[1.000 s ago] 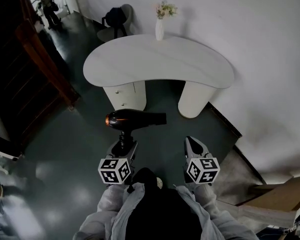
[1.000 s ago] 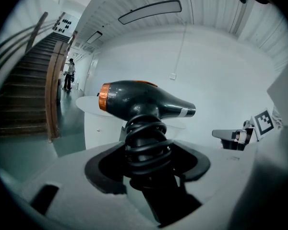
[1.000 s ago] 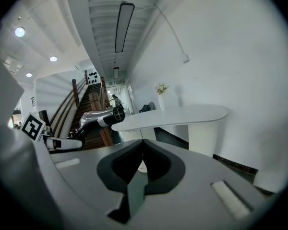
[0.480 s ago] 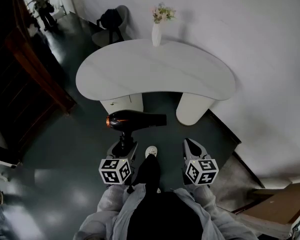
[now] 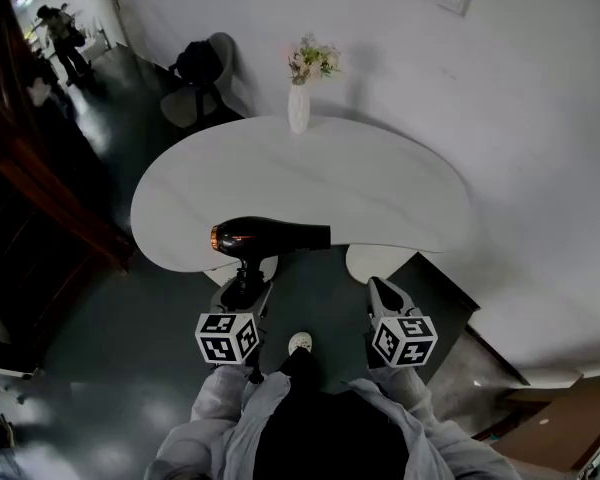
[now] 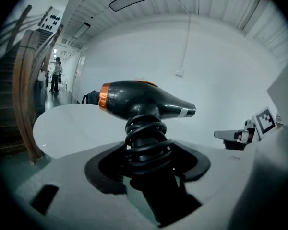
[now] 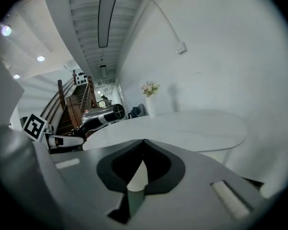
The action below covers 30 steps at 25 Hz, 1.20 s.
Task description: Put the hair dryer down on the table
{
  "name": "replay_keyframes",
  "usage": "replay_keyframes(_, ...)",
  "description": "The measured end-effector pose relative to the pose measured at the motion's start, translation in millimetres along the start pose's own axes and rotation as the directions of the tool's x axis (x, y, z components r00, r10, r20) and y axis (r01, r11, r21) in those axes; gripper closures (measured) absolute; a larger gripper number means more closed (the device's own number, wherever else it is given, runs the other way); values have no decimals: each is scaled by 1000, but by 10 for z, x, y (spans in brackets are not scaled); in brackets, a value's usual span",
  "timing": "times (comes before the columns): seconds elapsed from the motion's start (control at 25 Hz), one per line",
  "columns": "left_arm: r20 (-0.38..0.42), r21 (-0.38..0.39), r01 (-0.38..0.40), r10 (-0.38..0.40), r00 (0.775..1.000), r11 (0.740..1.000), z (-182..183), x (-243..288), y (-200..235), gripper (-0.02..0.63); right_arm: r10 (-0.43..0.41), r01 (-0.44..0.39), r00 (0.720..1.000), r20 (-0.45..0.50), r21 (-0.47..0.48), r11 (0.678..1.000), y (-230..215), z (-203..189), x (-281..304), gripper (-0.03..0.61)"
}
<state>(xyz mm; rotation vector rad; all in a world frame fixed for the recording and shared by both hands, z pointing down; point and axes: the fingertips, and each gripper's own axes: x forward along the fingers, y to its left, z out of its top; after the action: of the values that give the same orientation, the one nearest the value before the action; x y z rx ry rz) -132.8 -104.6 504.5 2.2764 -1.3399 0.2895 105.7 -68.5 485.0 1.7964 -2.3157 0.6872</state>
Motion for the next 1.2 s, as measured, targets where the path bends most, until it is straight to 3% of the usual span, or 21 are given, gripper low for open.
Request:
replay_keyframes(0.28, 1, 3, 31, -31, 1000, 1000, 393, 682, 318, 339, -15, 16, 1000, 26, -19, 1000, -159, 408, 759, 568)
replay_keyframes(0.88, -117, -13, 68, -69, 991, 998, 363, 1572, 346, 339, -11, 13, 999, -37, 50, 999, -606, 513, 1516, 568)
replay_keyframes(1.04, -130, -5, 64, -64, 989, 998, 575, 2061, 323, 339, -4, 6, 1000, -29, 61, 998, -927, 781, 1848, 568)
replay_keyframes(1.2, -149, -18, 109, -110, 983, 994, 794, 2629, 170, 339, -19, 19, 1000, -6, 71, 997, -1341, 1086, 2159, 568)
